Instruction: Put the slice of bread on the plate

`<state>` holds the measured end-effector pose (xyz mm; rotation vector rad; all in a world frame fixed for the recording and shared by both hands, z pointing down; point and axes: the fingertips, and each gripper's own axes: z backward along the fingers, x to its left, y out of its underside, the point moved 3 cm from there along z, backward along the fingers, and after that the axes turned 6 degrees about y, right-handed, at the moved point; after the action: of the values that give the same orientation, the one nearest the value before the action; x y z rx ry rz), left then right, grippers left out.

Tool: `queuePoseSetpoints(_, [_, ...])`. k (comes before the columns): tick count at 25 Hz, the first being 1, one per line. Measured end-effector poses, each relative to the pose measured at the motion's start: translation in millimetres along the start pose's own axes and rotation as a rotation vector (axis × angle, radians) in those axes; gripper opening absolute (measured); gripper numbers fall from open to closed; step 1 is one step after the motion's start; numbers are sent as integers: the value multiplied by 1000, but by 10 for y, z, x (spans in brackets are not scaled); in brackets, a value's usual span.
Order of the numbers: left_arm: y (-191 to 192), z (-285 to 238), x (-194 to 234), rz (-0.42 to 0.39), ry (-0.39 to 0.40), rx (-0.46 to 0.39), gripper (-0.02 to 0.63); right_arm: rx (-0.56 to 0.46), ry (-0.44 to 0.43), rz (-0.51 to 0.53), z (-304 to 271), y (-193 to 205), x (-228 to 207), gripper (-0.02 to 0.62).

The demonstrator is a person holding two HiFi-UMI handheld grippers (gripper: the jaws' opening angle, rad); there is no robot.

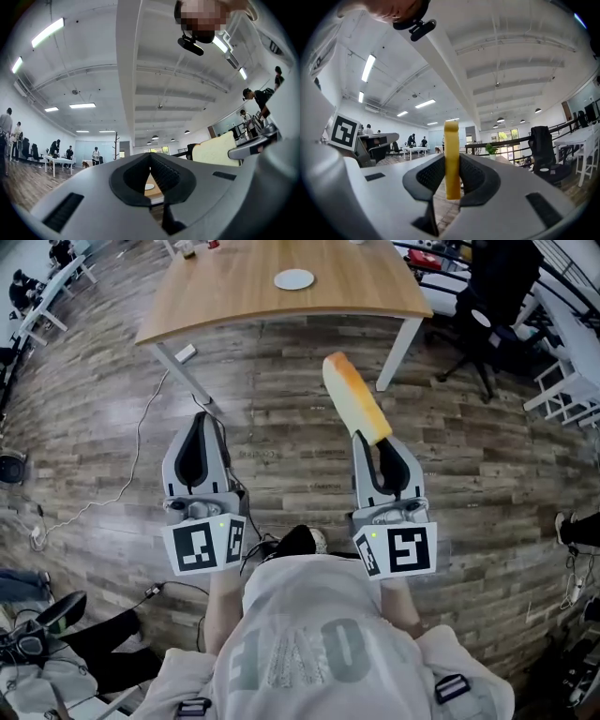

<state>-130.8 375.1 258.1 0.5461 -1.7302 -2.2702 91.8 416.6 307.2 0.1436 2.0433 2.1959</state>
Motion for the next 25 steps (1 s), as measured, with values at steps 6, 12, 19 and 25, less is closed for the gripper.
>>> queuePoseSetpoints(6, [16, -78, 27, -24, -29, 24, 8, 29, -3, -29, -38, 119, -130, 86])
queuePoseSetpoints(12, [163, -419, 52, -30, -5, -4, 8, 41, 55, -30, -320, 226, -386, 86])
queuePoseSetpoints(19, [490, -1084, 548, 14, -23, -10, 8, 50, 59, 1, -973, 245, -406, 86])
queuePoseSetpoints(25, [873, -1677, 991, 25, -21, 25, 8, 104, 26, -8, -1865, 422, -253, 86])
